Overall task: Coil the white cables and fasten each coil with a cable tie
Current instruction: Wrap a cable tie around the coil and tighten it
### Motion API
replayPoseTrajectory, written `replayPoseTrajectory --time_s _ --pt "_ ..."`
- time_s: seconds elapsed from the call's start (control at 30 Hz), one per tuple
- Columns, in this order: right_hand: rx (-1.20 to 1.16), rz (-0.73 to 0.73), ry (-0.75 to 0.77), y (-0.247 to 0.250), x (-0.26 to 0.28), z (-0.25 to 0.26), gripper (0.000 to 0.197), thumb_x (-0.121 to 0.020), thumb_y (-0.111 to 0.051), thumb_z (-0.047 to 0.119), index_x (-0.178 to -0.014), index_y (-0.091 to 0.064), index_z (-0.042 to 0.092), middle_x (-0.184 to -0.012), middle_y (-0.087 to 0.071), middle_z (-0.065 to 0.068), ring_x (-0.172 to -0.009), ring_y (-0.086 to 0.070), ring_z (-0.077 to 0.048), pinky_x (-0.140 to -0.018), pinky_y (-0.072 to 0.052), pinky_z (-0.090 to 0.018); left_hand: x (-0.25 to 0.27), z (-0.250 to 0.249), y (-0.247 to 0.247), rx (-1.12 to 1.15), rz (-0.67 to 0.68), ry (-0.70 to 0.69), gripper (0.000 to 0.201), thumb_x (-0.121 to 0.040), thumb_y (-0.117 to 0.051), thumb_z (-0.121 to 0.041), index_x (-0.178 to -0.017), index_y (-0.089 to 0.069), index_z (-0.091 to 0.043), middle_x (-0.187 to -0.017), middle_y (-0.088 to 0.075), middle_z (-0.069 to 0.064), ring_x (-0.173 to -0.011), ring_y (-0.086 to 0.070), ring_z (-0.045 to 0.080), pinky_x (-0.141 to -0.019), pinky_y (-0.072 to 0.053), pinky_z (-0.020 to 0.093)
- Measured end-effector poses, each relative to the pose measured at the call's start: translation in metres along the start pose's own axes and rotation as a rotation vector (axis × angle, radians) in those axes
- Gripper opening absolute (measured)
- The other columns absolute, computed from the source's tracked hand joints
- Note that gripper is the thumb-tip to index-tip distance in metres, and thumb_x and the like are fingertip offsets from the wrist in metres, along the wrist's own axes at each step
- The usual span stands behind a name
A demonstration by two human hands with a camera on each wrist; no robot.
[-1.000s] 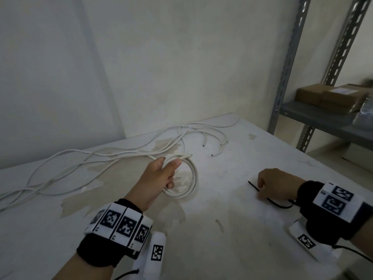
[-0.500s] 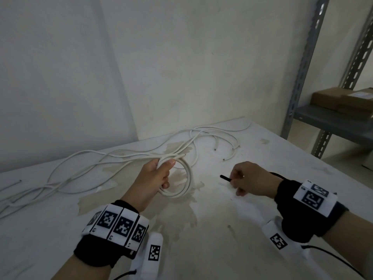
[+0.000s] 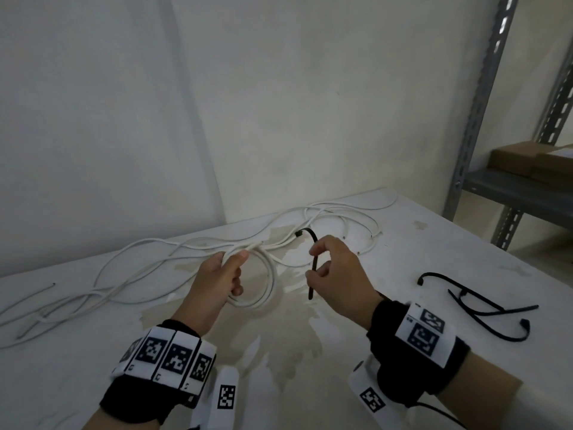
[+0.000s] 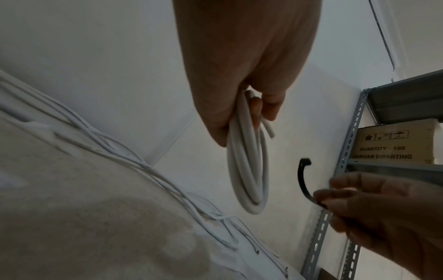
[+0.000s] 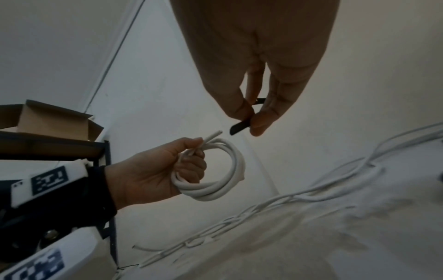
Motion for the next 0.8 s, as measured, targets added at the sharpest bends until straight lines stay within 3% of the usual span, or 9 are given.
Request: replayPoseTrajectory --time_s 0.17,0.23,0.37,0.57,0.7,0.8 --pt "-0.124 -0.028 0.034 -0.019 0.0 0.019 0.036 -0.081 -0.061 0.006 -0.08 -0.036 0.033 -0.09 -0.052 0.002 -0.062 -0.059 -0.012 -0.044 -0.04 -0.01 0.0 0.003 0.014 0.036 -0.055 0.028 0.026 -0.092 -0.049 -0.013 -0.067 -0.041 -0.014 -0.054 -0.029 -0.004 -0.044 -0.027 0.008 -0.05 -0.029 0.025" --pt "-0.175 -0.025 0.025 -0.029 0.001 0.022 0.032 -0.081 -0.063 0.007 -0.086 -0.042 0.031 -0.091 -0.055 0.009 -0.07 -0.064 -0.02 -0.05 -0.045 -0.011 -0.001 0.004 0.018 0.058 -0.063 0.035 0.024 -0.092 -0.047 -0.011 -0.068 -0.042 -0.013 -0.052 -0.03 -0.004 -0.042 -0.028 0.007 -0.048 -0.029 0.024" --pt "-0.251 0.03 0.001 -0.051 0.003 0.026 0.021 -0.083 -0.062 0.005 -0.094 -0.051 0.019 -0.079 -0.061 -0.003 -0.073 -0.065 -0.023 -0.065 -0.051 -0.021 -0.002 0.004 0.027 0.059 -0.086 0.026 0.024 -0.091 -0.046 -0.01 -0.068 -0.04 -0.013 -0.051 -0.03 -0.004 -0.043 -0.027 0.008 -0.049 -0.029 0.025" --pt "-0.289 0.147 -0.066 -0.076 0.003 0.026 0.018 -0.085 -0.06 0.005 -0.073 -0.059 0.018 -0.061 -0.059 -0.003 -0.044 -0.056 -0.008 -0.045 -0.042 -0.019 -0.006 0.0 0.047 0.062 -0.134 0.001 0.032 -0.092 -0.045 -0.008 -0.062 -0.036 -0.015 -0.05 -0.029 -0.005 -0.043 -0.027 0.009 -0.049 -0.029 0.026" --pt "-0.217 0.216 -0.144 -0.091 0.005 0.021 0.016 -0.083 -0.058 0.004 -0.071 -0.058 0.014 -0.054 -0.059 -0.002 -0.038 -0.053 -0.006 -0.042 -0.04 -0.022 -0.004 -0.003 0.052 0.051 -0.129 -0.02 0.032 -0.092 -0.043 -0.009 -0.061 -0.038 -0.014 -0.053 -0.03 -0.002 -0.048 -0.027 0.012 -0.051 -0.029 0.026" --pt "-0.26 0.231 -0.198 -0.101 0.004 0.021 0.01 -0.081 -0.058 0.003 -0.074 -0.056 0.01 -0.053 -0.059 -0.004 -0.036 -0.053 -0.008 -0.041 -0.039 -0.022 0.0 -0.003 0.05 0.074 -0.106 -0.02 0.033 -0.096 -0.034 -0.017 -0.067 -0.046 -0.008 -0.048 -0.032 -0.003 -0.043 -0.029 0.01 -0.05 -0.03 0.027"
Point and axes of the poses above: each hand's wrist, its own x-axis away from the middle knuckle, its own y-axis out of the back of the hand, z = x × y, the point moved 10 cm from there along -x, towards the middle knuckle
